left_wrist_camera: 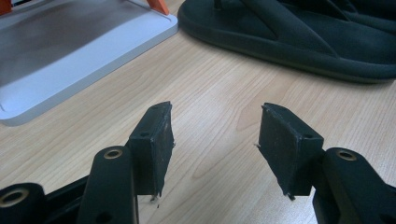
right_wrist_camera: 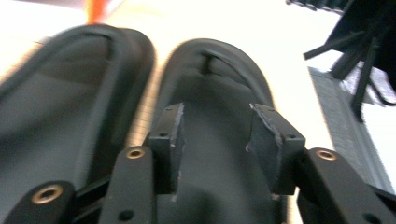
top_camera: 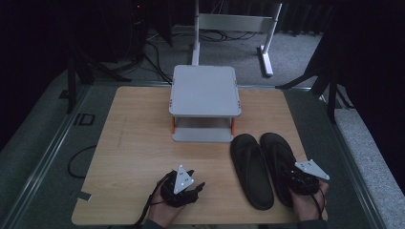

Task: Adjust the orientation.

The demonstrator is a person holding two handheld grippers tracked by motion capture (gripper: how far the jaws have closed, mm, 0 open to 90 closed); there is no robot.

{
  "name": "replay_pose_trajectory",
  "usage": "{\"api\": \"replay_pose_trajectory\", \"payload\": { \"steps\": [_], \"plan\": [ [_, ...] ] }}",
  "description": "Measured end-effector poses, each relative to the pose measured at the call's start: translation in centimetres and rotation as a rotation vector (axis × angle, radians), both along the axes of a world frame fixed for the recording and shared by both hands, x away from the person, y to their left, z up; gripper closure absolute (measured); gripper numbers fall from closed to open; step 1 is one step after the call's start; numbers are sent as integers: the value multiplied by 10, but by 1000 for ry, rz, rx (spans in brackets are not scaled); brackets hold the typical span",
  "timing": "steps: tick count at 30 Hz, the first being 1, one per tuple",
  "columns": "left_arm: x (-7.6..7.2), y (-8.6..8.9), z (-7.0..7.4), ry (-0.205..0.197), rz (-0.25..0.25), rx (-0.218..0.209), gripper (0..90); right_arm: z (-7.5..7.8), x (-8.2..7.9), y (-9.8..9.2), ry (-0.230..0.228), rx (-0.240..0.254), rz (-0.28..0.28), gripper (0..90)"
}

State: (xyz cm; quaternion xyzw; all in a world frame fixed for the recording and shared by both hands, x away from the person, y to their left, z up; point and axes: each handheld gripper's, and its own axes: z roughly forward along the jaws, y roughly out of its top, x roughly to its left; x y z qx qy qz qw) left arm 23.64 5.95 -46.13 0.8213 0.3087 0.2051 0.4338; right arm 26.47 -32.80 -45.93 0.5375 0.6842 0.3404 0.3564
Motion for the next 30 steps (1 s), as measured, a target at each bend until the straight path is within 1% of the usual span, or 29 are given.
{"api": "replay_pose_trajectory", "payload": {
  "steps": [1,2,3,4,5,6,8,9,10,11,12,13,14,15,16,17,22,23,24,25,26,27,28,29,30],
  "plan": [
    [0,0,0,0,0,-2,447,1,0,9,8,37,32,472],
    [0,0,0,1,0,0,447,1,0,9,8,37,32,472],
    [0,-1,0,2,-1,-2,447,1,0,12,14,43,38,452],
    [0,0,0,2,-3,3,447,-2,4,20,38,51,62,419],
    [0,0,0,2,-3,3,446,-2,4,20,38,51,62,419],
    [0,0,-1,3,-1,3,446,-5,8,27,50,46,75,413],
    [0,0,0,4,-1,4,446,-4,8,28,44,42,68,409],
    [0,1,-1,4,0,3,446,-2,11,27,50,68,60,399],
    [0,1,-1,4,1,4,446,-2,11,27,50,68,60,399],
    [0,1,0,3,0,7,446,-2,11,27,53,88,63,396],
    [0,2,-1,2,2,5,446,-2,10,27,47,100,61,396],
    [-1,2,-1,3,4,3,446,-3,10,31,64,94,69,356],
    [-1,3,-1,4,5,2,446,-3,10,31,64,94,69,356],
    [0,4,-1,5,6,6,446,-4,10,32,79,93,66,329],
    [-1,4,-2,6,9,5,446,-6,10,34,93,88,61,339],
    [-1,5,-2,5,8,5,446,-11,10,36,125,78,53,359],
    [-1,7,-1,6,16,0,446,-12,6,38,130,79,52,378],
    [-1,8,-2,5,17,1,446,-13,3,38,130,72,53,377],
    [-2,8,-1,6,16,3,446,-13,1,38,127,75,58,378],
    [-2,8,-1,4,18,4,445,-12,-3,37,107,80,55,381],
    [-2,9,-1,4,18,3,445,-12,-3,37,107,80,55,381],
    [-2,10,-1,5,19,0,445,-10,-7,34,89,89,52,413],
    [-2,10,-2,6,20,1,445,-3,-15,27,45,108,40,556],
    [-2,10,-2,7,21,5,445,0,-17,24,36,116,37,598],
    [-1,10,-2,7,21,4,445,0,-17,24,36,116,37,598]
  ]
}}
